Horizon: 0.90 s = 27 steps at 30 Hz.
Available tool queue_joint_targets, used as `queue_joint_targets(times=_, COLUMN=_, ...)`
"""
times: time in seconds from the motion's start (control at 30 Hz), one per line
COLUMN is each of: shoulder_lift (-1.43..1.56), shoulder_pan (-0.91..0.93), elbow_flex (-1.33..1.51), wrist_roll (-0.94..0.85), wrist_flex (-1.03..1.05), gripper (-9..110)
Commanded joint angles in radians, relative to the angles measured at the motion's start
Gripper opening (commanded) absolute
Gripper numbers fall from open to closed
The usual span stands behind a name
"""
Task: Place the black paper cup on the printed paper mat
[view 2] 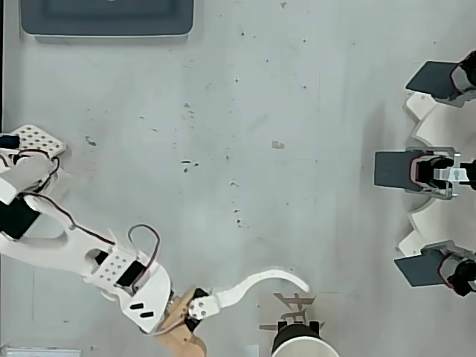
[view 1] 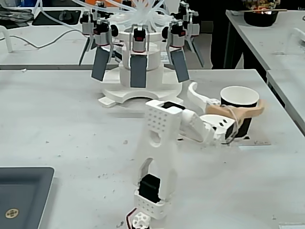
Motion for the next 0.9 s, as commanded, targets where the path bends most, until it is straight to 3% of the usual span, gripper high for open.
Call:
queue_joint_targets(times=0.0, shoulder_lift=0.178, shoulder_pan=-0.037, elbow_flex=0.074, wrist_roll=0.012, wrist_flex=-0.026, gripper=55)
queue_joint_targets(times=0.43, shoulder_lift=0.626, shoulder_pan=-0.230, elbow_flex=0.488, wrist_roll=0.052, wrist_flex=-0.100, gripper=39)
queue_joint_targets(times=0.87, shoulder_lift=0.792, shoulder_pan=-0.448, elbow_flex=0.620, wrist_roll=0.034, wrist_flex=-0.109, gripper=32)
